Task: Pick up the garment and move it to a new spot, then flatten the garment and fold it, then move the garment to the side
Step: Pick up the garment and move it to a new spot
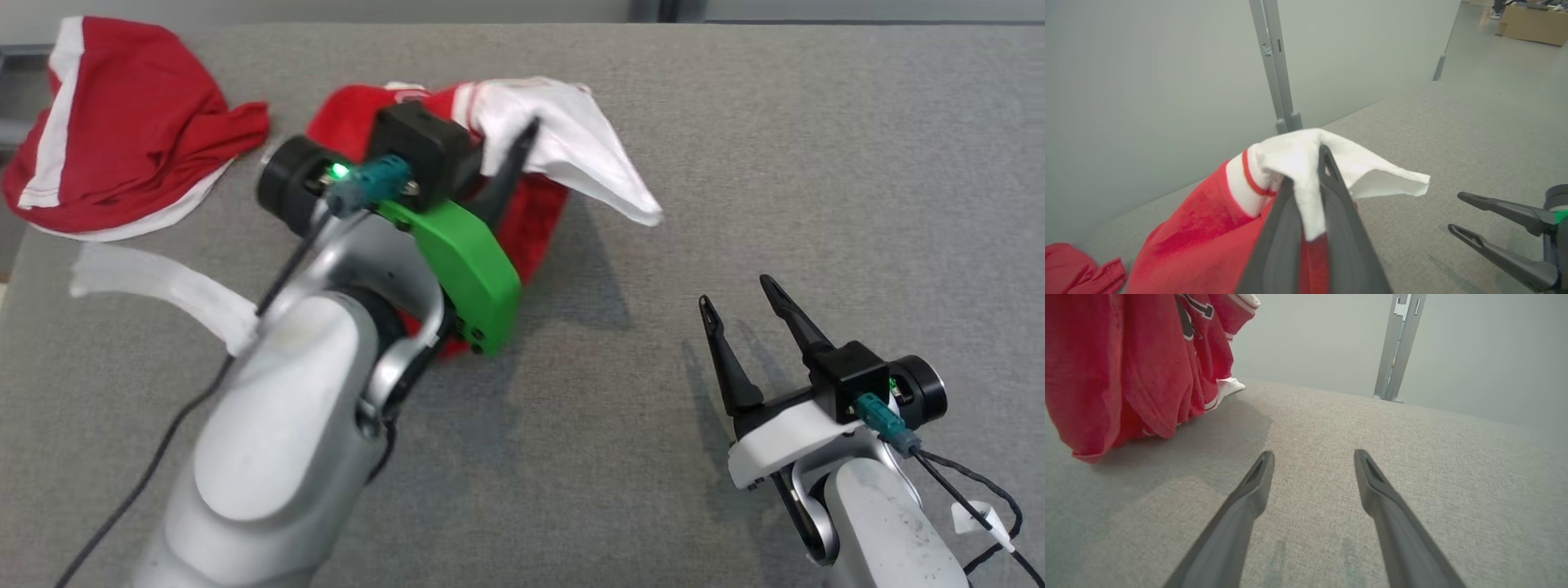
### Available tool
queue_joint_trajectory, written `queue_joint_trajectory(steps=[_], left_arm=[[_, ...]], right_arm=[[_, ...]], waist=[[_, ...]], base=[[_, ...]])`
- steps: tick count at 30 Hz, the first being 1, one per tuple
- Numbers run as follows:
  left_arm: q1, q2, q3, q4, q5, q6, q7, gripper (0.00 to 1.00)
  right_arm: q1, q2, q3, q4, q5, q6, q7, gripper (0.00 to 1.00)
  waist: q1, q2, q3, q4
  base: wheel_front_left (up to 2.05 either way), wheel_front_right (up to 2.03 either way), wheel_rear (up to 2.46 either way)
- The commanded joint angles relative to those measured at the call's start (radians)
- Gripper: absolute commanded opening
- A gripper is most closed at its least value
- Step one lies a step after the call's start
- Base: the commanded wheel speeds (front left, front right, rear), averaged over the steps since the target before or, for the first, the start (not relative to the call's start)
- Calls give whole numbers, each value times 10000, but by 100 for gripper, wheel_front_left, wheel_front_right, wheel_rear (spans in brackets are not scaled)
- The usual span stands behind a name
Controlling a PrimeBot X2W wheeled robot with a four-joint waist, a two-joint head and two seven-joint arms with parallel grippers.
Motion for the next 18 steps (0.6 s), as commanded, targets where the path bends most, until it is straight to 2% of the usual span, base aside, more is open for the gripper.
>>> queue_joint_trajectory(steps=[1, 3, 8, 14, 18], left_arm=[[491, -286, -404, -676, -98, 117, 270, 0], [667, -434, -631, -896, -163, 144, 364, 0], [1314, -877, -1614, -829, -203, 337, 468, 0], [1324, -1101, -2474, 603, -612, 566, -57, 0], [1096, -1146, -2978, 1693, -830, 664, -586, 0]], right_arm=[[24, 57, -68, 4, 97, -3, -31, 100], [16, 69, -151, -4, 100, -3, -30, 100], [-117, 125, -279, -82, 106, -3, -31, 100], [-26, 175, -479, -88, 174, -3, -31, 100], [58, 188, -572, -100, 197, -3, -31, 100]], waist=[[0, 0, -207, -1149], [0, 0, -200, -1350], [0, 0, 15, -2429], [0, 0, 362, -3335], [0, 0, 451, -3671]], base=[[0, 0, 0], [0, 0, 0], [0, 0, 0], [0, 0, 0], [0, 0, 0]])
